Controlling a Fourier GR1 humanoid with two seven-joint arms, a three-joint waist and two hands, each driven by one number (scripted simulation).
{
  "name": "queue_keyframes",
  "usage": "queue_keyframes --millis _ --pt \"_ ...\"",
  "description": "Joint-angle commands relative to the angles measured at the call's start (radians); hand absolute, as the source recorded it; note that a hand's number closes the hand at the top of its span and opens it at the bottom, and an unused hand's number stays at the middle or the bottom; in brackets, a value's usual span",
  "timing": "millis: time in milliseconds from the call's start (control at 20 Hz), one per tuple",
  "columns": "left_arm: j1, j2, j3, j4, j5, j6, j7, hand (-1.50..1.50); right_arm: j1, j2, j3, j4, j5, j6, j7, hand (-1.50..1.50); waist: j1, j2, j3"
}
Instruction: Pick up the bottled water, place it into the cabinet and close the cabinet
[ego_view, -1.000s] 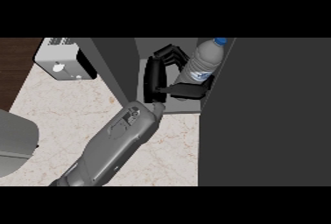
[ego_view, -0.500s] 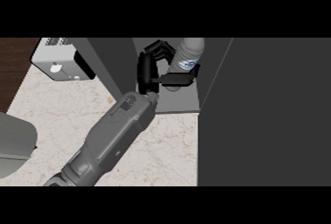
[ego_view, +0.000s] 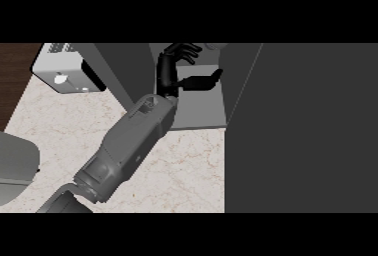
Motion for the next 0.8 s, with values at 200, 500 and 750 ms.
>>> queue_keyframes --millis 200,500,750 --pt "-0.104 -0.003 0.011 0.204 -0.045 -0.009 -0.013 -1.5 -0.024 0.001 0.011 -0.04 -0.077 0.003 0.037 -1.5 -0.007 0.004 0.0" --pt "-0.185 0.032 0.071 0.253 -0.023 -0.104 0.0 -1.5 -0.005 -0.016 -0.028 -0.077 -0.103 -0.001 0.046 -1.5 -0.005 0.005 0.0" --pt "-0.132 0.038 0.106 0.202 0.006 -0.181 -0.09 -1.5 0.037 0.022 0.018 -0.112 -0.078 0.003 0.04 -1.5 0.005 -0.003 -0.001"
